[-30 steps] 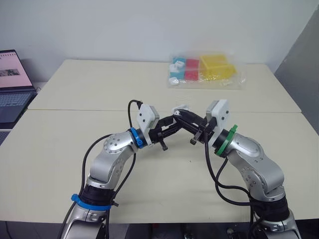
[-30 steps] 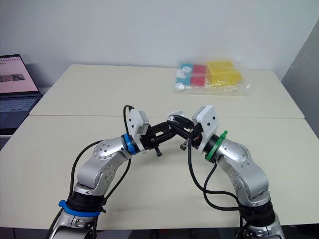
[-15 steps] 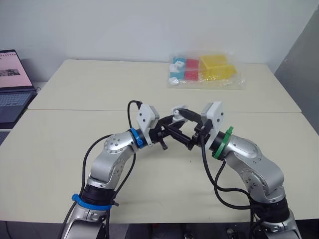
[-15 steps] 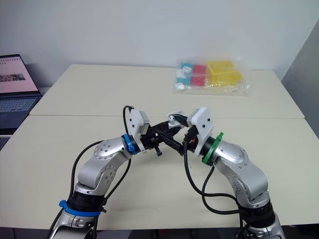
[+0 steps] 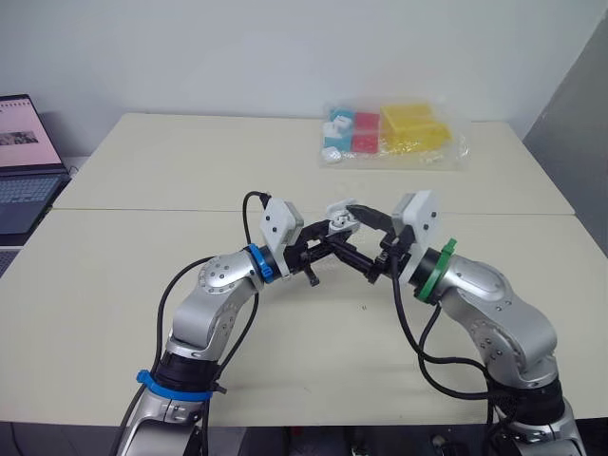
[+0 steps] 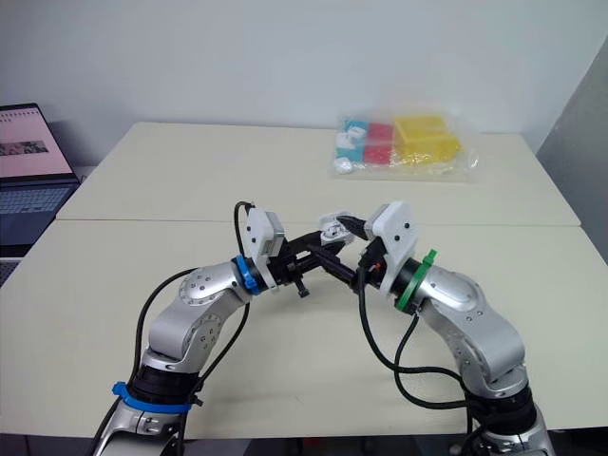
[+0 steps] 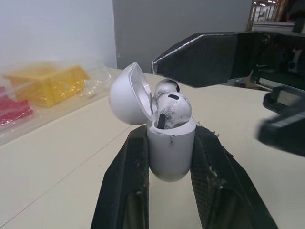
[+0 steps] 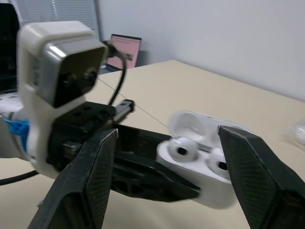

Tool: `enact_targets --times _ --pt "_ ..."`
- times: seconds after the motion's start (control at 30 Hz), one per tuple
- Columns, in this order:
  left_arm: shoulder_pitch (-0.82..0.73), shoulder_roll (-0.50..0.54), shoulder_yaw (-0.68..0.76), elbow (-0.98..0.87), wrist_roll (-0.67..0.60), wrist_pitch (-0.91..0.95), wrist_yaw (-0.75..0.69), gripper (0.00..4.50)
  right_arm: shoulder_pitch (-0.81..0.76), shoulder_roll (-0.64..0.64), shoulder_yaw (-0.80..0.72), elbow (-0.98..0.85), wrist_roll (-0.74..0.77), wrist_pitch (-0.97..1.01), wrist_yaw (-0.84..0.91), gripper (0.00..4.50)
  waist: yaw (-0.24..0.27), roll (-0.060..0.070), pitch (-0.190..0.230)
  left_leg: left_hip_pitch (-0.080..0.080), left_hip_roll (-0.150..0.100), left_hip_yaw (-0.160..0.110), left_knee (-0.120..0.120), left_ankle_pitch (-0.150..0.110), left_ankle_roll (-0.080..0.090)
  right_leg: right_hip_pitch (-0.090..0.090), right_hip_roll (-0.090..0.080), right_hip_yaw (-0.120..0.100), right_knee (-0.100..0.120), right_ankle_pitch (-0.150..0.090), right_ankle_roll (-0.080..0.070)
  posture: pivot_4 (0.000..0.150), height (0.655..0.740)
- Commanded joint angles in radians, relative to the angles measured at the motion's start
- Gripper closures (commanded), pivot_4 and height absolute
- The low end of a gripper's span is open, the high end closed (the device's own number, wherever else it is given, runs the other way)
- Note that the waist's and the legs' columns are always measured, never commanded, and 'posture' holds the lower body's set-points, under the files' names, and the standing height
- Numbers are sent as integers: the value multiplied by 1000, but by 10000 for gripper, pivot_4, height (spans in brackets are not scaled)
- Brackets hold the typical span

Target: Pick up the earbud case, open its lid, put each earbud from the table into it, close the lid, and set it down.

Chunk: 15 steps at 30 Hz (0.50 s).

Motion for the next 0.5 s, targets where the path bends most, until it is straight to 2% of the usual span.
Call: enact_targets --times 0.03,0.17,0.27,0.43,0.5 --pt "-9 -4 11 -55 -18 -22 -7 37074 -16 -12 -33 -43 25 9 -8 10025 0 0 0 0 0 0 0 0 0 0 0 0 0 0 0 1500 7354" --pt "-7 -1 10 -55 -16 -23 -7 37074 -34 -38 -83 -82 90 45 4 10025 0 0 0 0 0 0 0 0 0 0 0 0 0 0 0 1500 7354" --pt "-3 3 9 -55 -15 -26 -11 37074 -65 -106 -127 -107 147 97 36 10025 0 0 0 -1 0 0 0 0 0 0 0 0 0 0 0 1500 7354" --pt "-3 5 2 -54 -12 -36 -26 37074 -156 -191 -175 -58 195 145 57 10025 -1 0 0 0 0 0 0 0 0 0 0 0 -1 0 0 1500 7354" --pt "-2 8 -8 -56 -8 -46 -43 37074 -245 -245 -191 15 224 175 100 13764 -2 1 1 0 0 0 0 0 0 0 0 0 0 0 0 1500 7354"
